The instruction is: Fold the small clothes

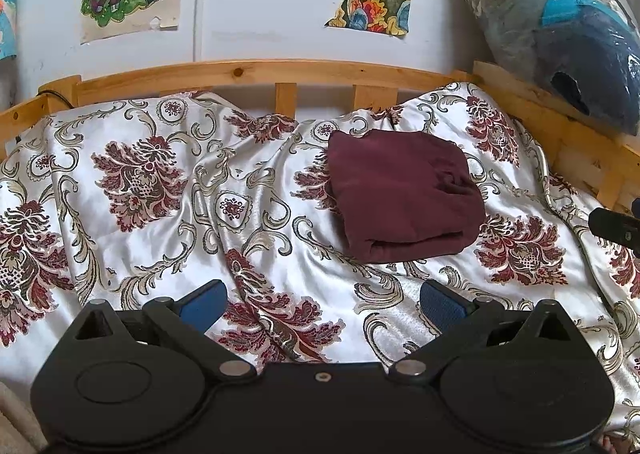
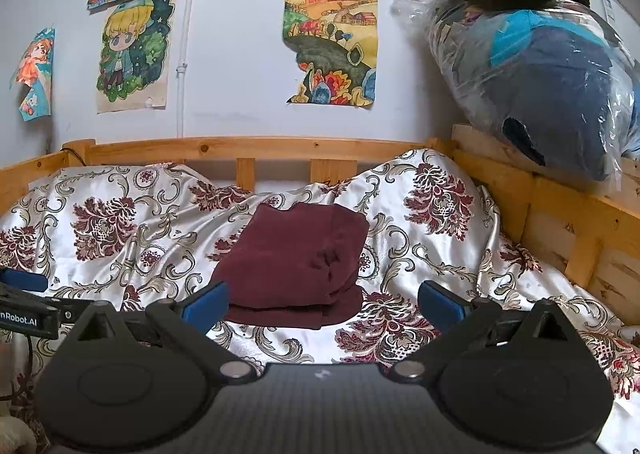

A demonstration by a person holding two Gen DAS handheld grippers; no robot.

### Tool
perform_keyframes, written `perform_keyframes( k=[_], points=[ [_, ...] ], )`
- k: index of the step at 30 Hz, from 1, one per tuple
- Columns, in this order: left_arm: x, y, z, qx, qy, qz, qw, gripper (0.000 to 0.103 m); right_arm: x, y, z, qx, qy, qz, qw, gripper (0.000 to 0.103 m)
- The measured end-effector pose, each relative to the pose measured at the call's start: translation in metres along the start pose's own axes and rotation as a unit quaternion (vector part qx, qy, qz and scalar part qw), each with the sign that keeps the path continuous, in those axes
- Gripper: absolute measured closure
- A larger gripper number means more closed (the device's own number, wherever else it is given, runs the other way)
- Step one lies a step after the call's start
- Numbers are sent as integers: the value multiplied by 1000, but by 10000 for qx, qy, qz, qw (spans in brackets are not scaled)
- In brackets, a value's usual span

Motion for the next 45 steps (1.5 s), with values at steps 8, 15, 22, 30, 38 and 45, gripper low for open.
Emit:
perform_keyframes(
  k=[8, 15, 22, 30, 38, 45],
  points=[
    [-1, 0, 1, 10, 7, 16, 10000, 1, 0, -1, 1, 25, 5, 21, 10000, 0],
    [0, -6, 3, 14, -11, -51, 10000, 1, 1, -2, 0, 55, 9, 24, 10000, 0],
    [1, -5, 2, 22, -5, -30, 10000, 1, 2, -2, -1, 64, 12, 18, 10000, 0],
    [1, -2, 2, -12, -21, -7, 10000, 1, 1, -2, 0, 59, -4, 9, 10000, 0],
    [2, 1, 0, -51, 6, 105, 9999, 1, 0, -1, 1, 76, -41, 56, 9999, 0],
    [0, 0, 0, 93, -52, 80, 9999, 1, -2, -3, 4, 86, -77, 61, 9999, 0]
  ],
)
Point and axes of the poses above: each gripper's, at about its wrist camera, not at the fingertips, and z roughly the way its jaws point, y to its right, x to its top, the point moved 4 cm from there along z, roughly the way its jaws point
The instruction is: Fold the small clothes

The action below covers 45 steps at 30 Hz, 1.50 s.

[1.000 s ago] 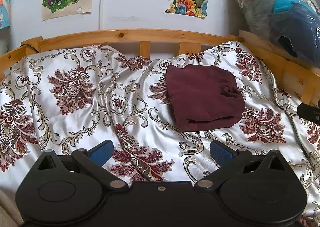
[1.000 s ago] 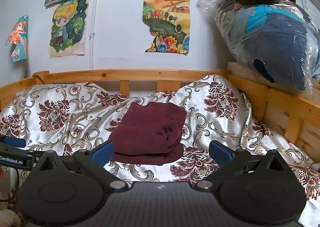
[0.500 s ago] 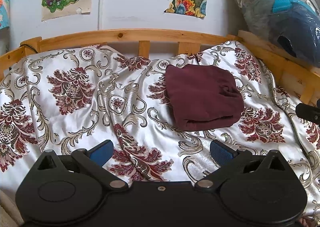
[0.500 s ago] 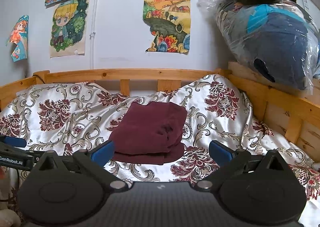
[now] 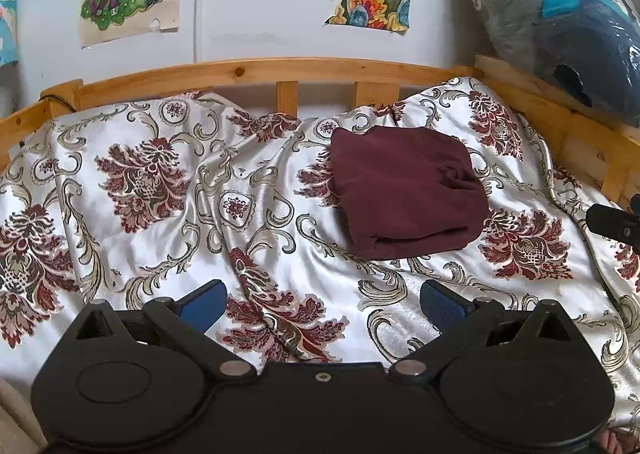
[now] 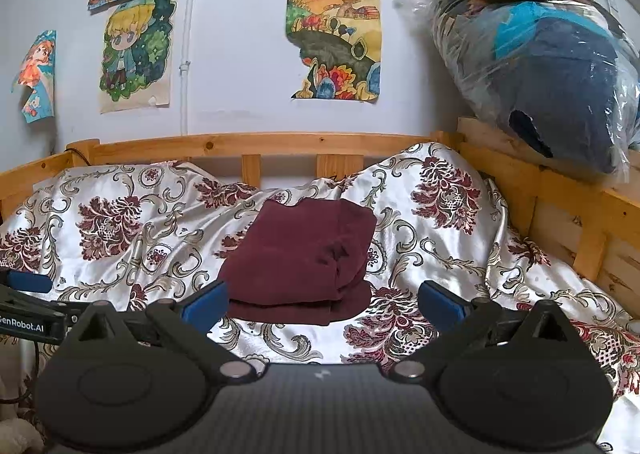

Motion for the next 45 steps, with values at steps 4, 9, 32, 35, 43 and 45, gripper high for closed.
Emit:
perform_keyframes(
  k=[4, 9, 32, 35, 43, 45],
  points=[
    [-1, -2, 2, 76, -41, -42, 10000, 1, -1, 0, 1, 21, -35, 20, 10000, 0],
    [-2, -4, 3, 144, -64, -72, 9998, 1, -1, 0, 1, 15, -57, 43, 10000, 0],
    [-3, -2, 0, 162, 33, 34, 9999, 1, -1, 0, 1, 7, -97, 90, 9999, 0],
    [-3, -2, 0, 166, 28, 34, 9999, 1, -1, 0, 1, 1, -97, 85, 9999, 0],
    [-4, -2, 1, 165, 16, 52, 9998, 1, -3, 0, 2, 7, -133, 130, 9998, 0],
    [-4, -1, 1, 169, 11, 49, 9998, 1, -4, 0, 3, 4, -161, 168, 9997, 0]
  ],
)
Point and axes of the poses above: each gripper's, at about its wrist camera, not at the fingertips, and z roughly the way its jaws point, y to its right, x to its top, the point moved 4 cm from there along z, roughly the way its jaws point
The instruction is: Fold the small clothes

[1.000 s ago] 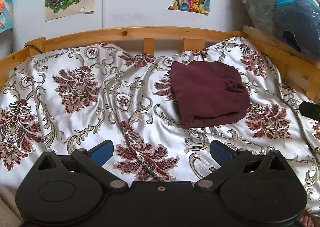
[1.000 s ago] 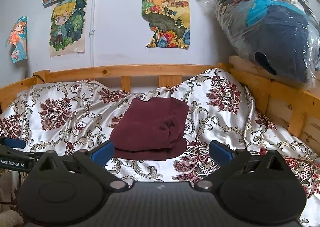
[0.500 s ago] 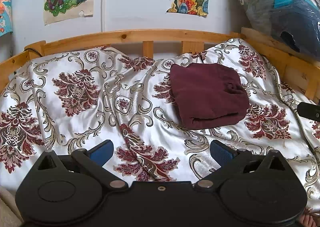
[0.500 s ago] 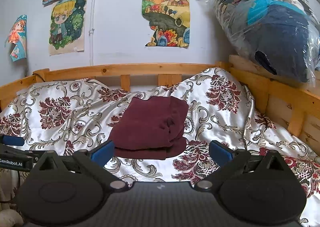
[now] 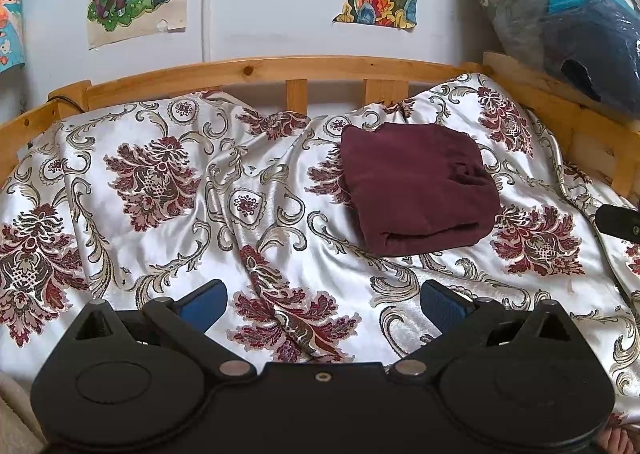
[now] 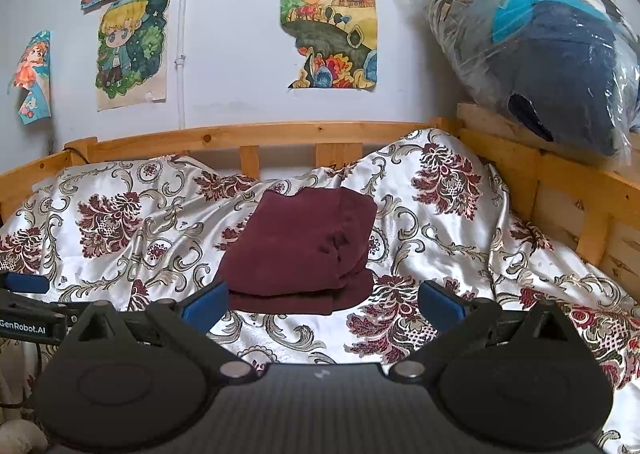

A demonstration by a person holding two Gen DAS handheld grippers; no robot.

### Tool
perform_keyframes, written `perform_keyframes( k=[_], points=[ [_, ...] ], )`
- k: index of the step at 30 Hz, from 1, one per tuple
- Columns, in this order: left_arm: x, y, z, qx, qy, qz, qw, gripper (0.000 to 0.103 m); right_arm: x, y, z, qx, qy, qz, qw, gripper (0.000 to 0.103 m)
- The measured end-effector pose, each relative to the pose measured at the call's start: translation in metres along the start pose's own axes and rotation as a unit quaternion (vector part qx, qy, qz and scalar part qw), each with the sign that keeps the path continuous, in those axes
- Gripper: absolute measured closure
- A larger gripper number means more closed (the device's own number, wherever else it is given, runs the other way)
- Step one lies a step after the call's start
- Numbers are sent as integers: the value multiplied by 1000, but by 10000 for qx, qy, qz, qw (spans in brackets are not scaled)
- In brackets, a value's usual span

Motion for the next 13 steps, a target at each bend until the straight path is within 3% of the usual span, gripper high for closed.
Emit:
perform_keyframes(
  k=[13],
  points=[
    [-1, -2, 2, 10, -57, -18, 10000, 1, -9, 9, 8, -86, -257, 361, 9990, 0]
  ],
)
Point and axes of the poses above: each gripper's, at about its wrist camera, not at the fingertips, and z roughly the way its jaws point, y to its right, x to its top, the point moved 4 cm from there along z, roughly the way its jaws point
